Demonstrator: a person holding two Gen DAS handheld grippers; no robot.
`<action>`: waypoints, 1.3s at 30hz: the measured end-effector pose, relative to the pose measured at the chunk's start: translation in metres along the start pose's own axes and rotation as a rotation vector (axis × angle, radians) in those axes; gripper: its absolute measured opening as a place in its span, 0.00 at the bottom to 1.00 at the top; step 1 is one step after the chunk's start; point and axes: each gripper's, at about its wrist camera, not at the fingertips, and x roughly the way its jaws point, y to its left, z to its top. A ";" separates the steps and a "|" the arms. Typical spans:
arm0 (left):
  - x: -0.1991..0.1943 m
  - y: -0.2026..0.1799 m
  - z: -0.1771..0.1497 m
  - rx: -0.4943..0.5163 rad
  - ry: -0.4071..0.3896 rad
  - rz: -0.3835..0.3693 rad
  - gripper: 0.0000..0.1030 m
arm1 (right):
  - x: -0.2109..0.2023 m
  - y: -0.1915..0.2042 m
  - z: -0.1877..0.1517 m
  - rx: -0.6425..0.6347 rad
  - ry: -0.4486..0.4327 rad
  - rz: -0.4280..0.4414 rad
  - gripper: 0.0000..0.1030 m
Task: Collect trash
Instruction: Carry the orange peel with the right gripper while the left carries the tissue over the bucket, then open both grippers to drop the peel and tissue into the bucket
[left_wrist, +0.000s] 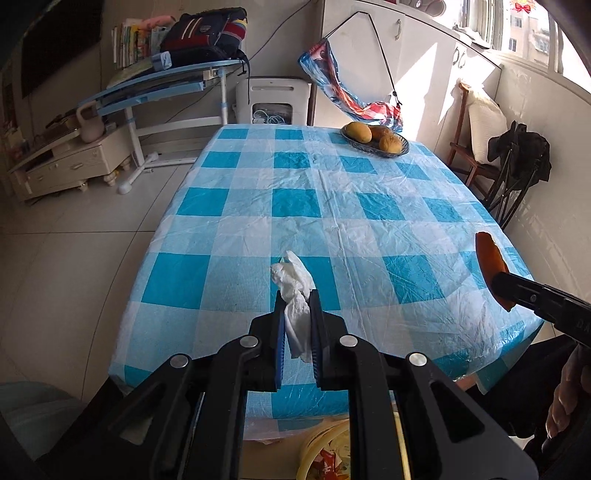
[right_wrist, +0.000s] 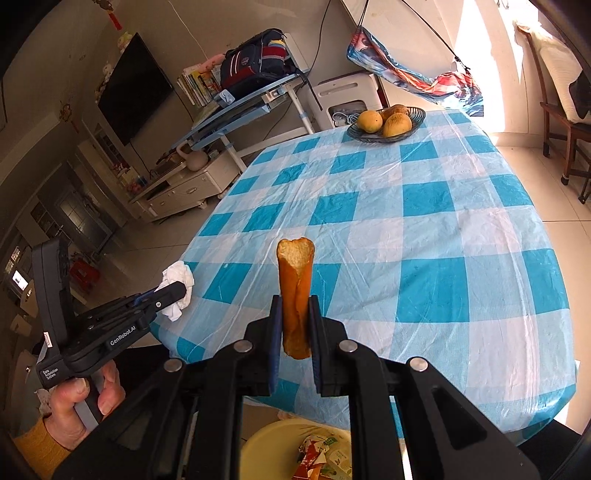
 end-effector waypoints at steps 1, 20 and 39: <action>-0.003 0.000 -0.002 0.003 -0.005 -0.001 0.11 | -0.002 0.000 -0.002 0.003 -0.002 0.000 0.14; -0.059 -0.001 -0.042 -0.014 -0.058 -0.033 0.11 | -0.028 0.034 -0.057 -0.044 0.039 0.025 0.14; -0.044 -0.040 -0.123 0.050 0.246 -0.093 0.11 | 0.011 0.045 -0.136 0.006 0.385 -0.122 0.39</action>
